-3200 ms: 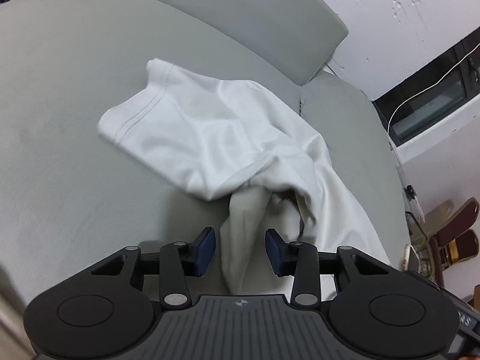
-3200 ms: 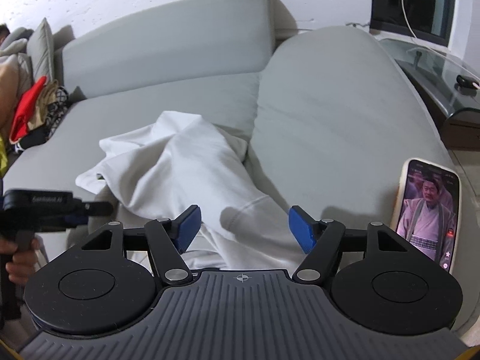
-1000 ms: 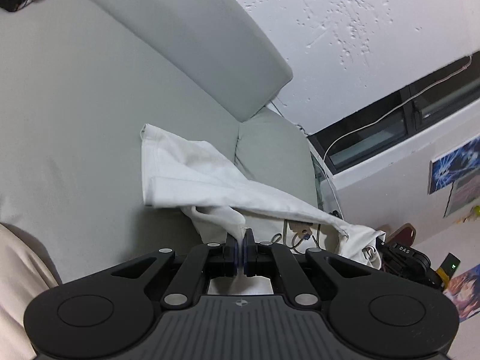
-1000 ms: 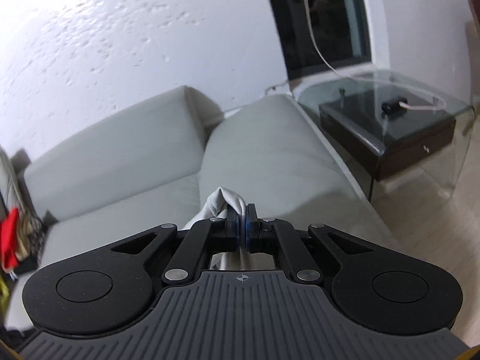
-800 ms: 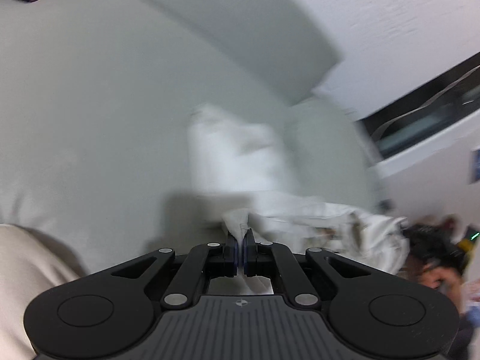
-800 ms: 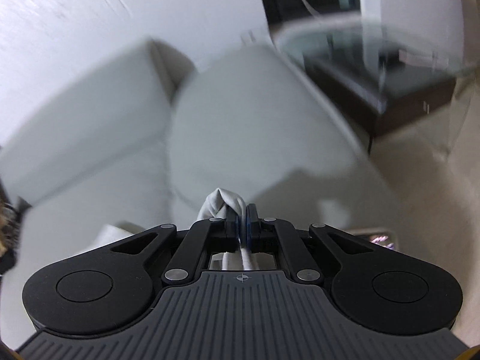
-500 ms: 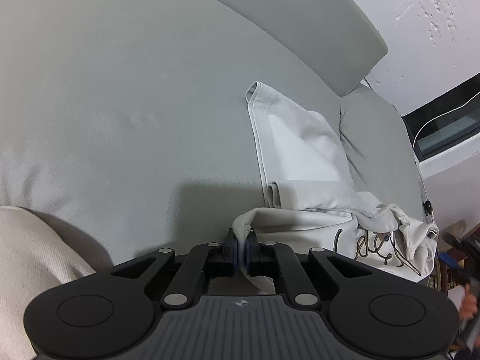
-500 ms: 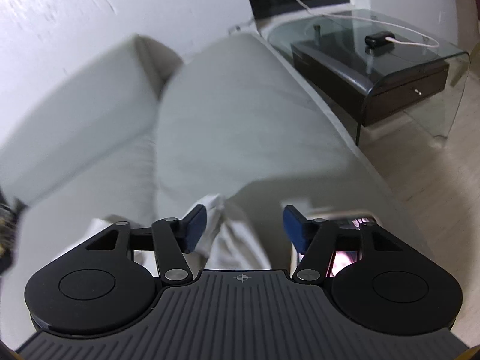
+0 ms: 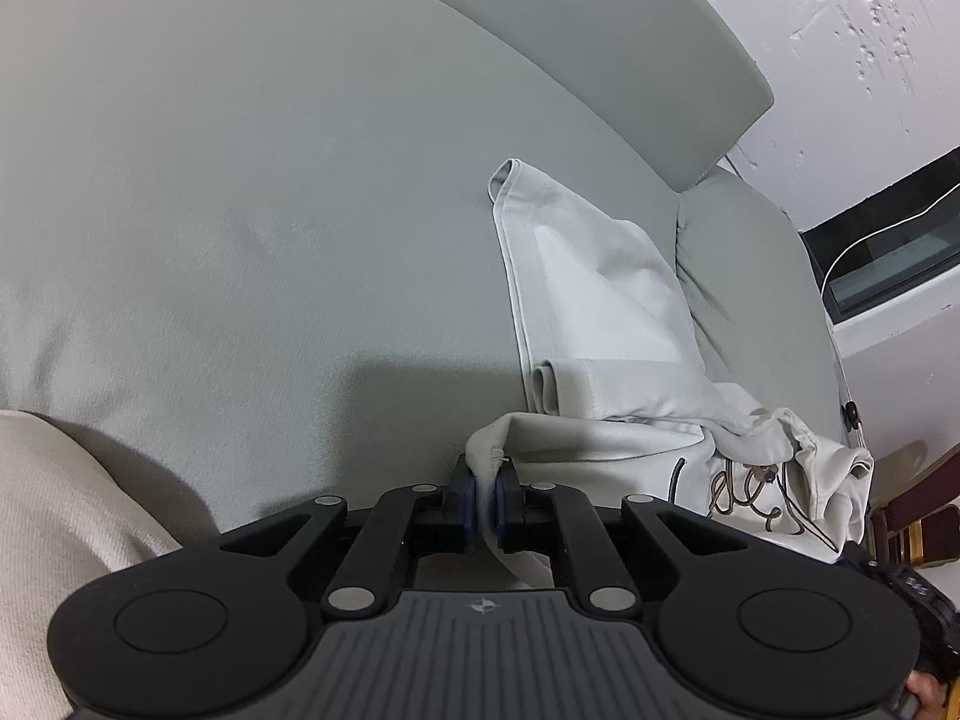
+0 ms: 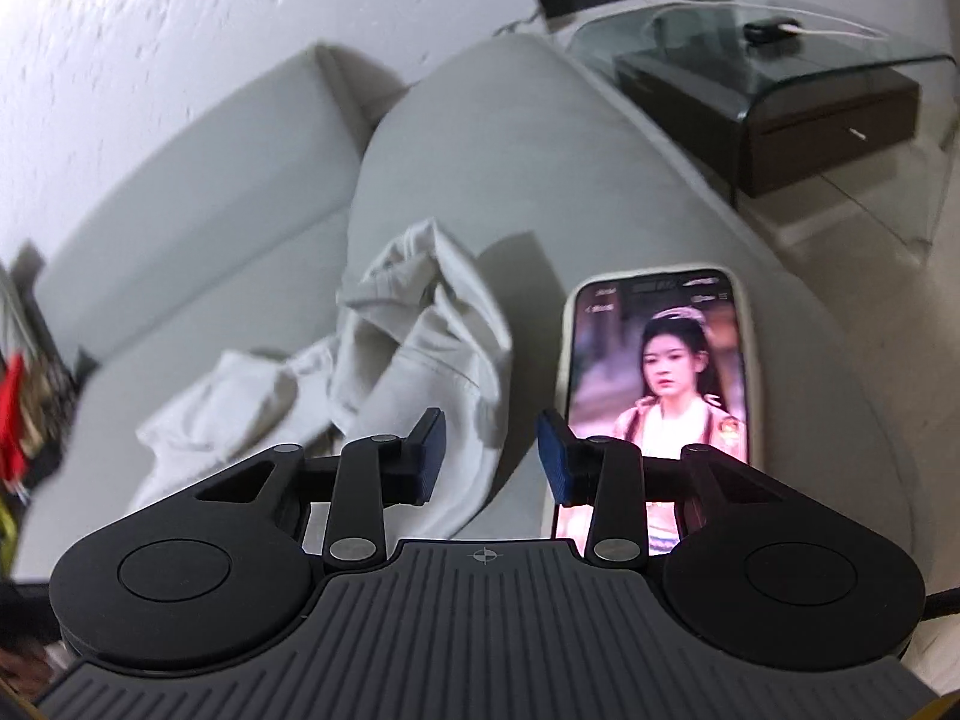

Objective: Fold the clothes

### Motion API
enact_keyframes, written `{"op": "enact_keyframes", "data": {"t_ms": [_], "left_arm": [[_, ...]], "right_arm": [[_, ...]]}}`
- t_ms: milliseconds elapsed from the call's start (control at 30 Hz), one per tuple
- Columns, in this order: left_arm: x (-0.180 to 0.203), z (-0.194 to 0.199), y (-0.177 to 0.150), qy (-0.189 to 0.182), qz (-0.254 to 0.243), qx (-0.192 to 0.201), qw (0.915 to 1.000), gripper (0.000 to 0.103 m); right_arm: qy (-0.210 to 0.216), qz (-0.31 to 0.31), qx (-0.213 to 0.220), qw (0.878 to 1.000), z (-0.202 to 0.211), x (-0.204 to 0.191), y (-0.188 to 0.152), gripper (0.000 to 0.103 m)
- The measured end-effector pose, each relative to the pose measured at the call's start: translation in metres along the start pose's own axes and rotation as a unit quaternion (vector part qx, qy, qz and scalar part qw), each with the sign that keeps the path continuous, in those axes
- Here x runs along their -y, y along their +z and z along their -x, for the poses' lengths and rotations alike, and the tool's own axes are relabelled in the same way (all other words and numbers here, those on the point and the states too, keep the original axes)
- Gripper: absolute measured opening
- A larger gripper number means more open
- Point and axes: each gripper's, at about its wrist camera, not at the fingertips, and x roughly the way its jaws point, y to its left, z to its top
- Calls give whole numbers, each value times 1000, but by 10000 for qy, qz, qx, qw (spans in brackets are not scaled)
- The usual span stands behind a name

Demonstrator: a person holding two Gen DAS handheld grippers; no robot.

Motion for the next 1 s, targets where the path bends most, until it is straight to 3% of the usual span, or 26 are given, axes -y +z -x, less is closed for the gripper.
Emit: {"op": "enact_keyframes", "data": {"t_ms": [233, 300, 333, 467, 533, 600, 667, 767, 833, 900, 1000], "left_arm": [[-3, -1, -1, -174, 36, 10, 9998, 8], [-3, -1, -1, -242, 33, 20, 9997, 8], [-3, -1, -1, -271, 41, 26, 9996, 8], [-5, -2, -2, -531, 153, 54, 9985, 25], [-3, -6, -1, -653, 139, 26, 9978, 27], [-1, -10, 0, -736, 109, -25, 9972, 21], [3, -13, 0, -687, 79, -145, 9975, 6], [13, -2, -1, -725, -82, -351, 9967, 3], [19, 17, 0, -937, -24, -417, 9947, 3], [25, 41, 3, -1271, 95, -419, 9910, 3], [39, 93, 14, -1851, 197, 34, 9825, 0]], "right_arm": [[199, 105, 11, 9997, -21, 4, -5, 40], [272, -20, 22, 9996, -22, 9, -7, 27], [309, -82, 27, 9995, -23, 11, -8, 24], [385, -120, -101, 9991, -26, 12, -10, 20], [310, -44, -120, 9994, -28, 10, -11, 16], [208, 3, -112, 9997, -30, 7, -13, 4], [136, -113, -90, 9998, -28, 5, -13, 2], [162, -299, -98, 9994, -11, 2, -10, 1], [338, -408, -127, 9985, 6, -1, -5, 1], [785, -810, -116, 9936, 30, -2, 3, 1], [1574, -1485, 41, 9763, 68, -3, 17, 1]]}}
